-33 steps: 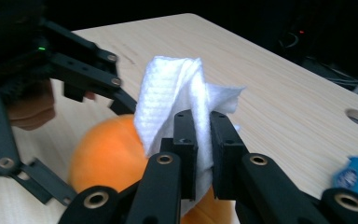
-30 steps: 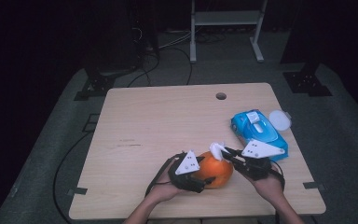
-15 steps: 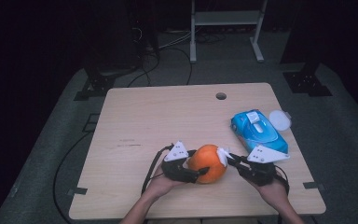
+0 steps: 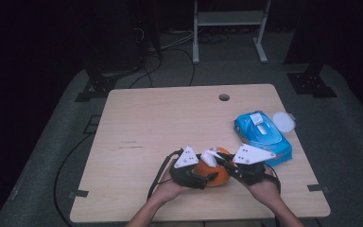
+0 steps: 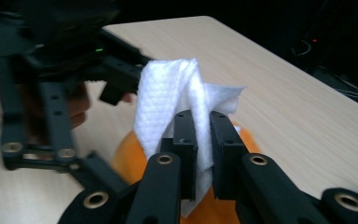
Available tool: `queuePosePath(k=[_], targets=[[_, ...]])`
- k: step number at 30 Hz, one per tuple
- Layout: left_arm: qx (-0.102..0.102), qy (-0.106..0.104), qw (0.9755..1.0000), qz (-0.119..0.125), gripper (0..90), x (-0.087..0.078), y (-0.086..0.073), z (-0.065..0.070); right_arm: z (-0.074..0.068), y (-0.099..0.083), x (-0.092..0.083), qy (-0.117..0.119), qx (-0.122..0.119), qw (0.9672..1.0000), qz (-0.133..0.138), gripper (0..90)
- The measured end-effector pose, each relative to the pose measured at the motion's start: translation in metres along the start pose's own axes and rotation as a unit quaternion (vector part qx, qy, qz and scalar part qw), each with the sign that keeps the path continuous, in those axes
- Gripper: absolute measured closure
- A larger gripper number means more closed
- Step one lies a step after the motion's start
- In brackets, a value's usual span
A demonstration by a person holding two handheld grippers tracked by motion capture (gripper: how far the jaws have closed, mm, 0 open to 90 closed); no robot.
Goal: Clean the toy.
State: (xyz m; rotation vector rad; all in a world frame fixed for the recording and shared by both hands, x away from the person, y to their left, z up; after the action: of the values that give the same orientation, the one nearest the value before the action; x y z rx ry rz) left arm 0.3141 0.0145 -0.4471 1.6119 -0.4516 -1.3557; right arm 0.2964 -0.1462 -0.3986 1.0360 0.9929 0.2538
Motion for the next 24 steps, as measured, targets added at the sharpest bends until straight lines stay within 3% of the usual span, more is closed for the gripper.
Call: queuePosePath(k=[4,9,12,13,14,17,19,20,21,23,24], targets=[[0.002,0.003,1.0,0.005,24.2,0.0,0.0,-0.001,0.016,-0.006,-0.003,-0.013,0.022,0.9997,0.003,81.6],[-0.001,0.011,0.9999,0.006,25.7,0.0,0.0,-0.003,0.019,-0.017,-0.014,-0.027,0.031,0.9991,0.004,81.7],[-0.027,0.015,0.9995,0.01,25.7,0.0,0.0,-0.008,0.01,-0.023,-0.018,-0.024,0.027,0.9993,0.005,81.7],[-0.027,0.015,0.9995,0.01,25.7,0.0,0.0,-0.008,0.01,-0.023,-0.018,-0.024,0.027,0.9993,0.005,81.7],[-0.05,0.015,0.9985,0.015,25.9,-0.002,-0.001,-0.012,0.004,-0.026,-0.019,-0.015,0.024,0.9996,0.003,81.7],[-0.061,0.013,0.9978,0.019,26.7,-0.003,-0.001,-0.015,-0.003,-0.03,-0.019,-0.007,0.015,0.9998,-0.006,81.7],[-0.051,0.011,0.9985,0.019,27.2,-0.002,-0.001,-0.012,-0.004,-0.032,-0.019,-0.011,0.013,0.9998,-0.009,81.7],[-0.036,0.012,0.9991,0.017,27.2,0.0,0.0,-0.007,0.002,-0.03,-0.02,-0.017,0.019,0.9997,-0.004,81.7],[-0.036,0.012,0.9991,0.017,27.3,0.0,0.0,-0.007,0.006,-0.029,-0.021,-0.02,0.026,0.9995,0.0,81.7],[0.0,0.021,0.9997,0.01,27.3,0.004,0.002,0.004,0.015,-0.025,-0.021,-0.025,0.035,0.9991,0.005,81.7],[0.0,0.021,0.9997,0.01,27.3,0.004,0.002,0.004,0.019,-0.023,-0.02,-0.027,0.039,0.9989,0.005,81.7]])
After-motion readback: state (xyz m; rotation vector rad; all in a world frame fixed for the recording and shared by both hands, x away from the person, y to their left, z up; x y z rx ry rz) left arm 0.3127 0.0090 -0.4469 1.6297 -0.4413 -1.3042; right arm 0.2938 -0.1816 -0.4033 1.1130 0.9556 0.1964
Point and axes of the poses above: each handheld gripper's, and its own axes: x roughly forward along the jaws, y roughly out of its top, z roughly to its right, the point moved 4 cm from there along x, roughly forward along the jaws, and after that the axes turned 9 degrees about -z, right-handed, at the moved point
